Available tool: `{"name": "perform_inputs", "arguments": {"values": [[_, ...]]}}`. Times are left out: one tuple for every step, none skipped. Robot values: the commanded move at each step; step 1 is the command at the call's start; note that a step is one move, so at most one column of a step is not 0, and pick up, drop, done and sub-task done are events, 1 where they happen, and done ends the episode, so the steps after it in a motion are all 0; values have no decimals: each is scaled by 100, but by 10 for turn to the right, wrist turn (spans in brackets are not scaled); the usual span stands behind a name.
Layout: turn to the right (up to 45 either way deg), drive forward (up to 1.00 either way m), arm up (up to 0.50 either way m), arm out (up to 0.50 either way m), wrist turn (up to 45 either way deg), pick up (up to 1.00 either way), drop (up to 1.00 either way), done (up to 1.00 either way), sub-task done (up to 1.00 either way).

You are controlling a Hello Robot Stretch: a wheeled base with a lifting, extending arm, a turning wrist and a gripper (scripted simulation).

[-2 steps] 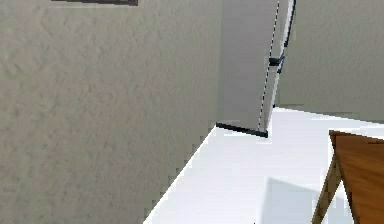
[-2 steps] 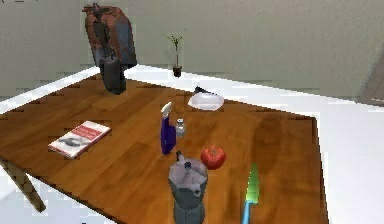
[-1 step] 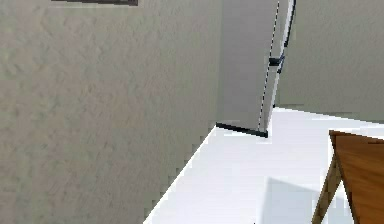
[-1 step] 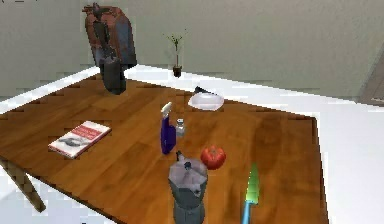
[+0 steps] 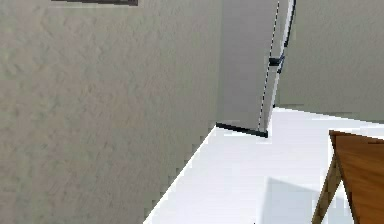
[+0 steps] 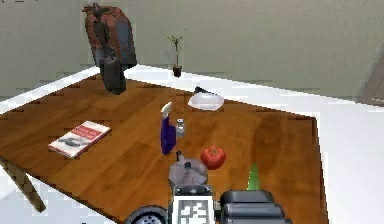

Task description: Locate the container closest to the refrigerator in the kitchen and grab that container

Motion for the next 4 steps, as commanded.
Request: {"name": "perform_inputs", "arguments": {"values": [[0,0,0,40,0,0,0,0,0],[0,0,0,0,450,0,0,0,0],[0,0,0,0,450,0,0,0,0],[0,0,0,0,450,0,0,0,0]]}}
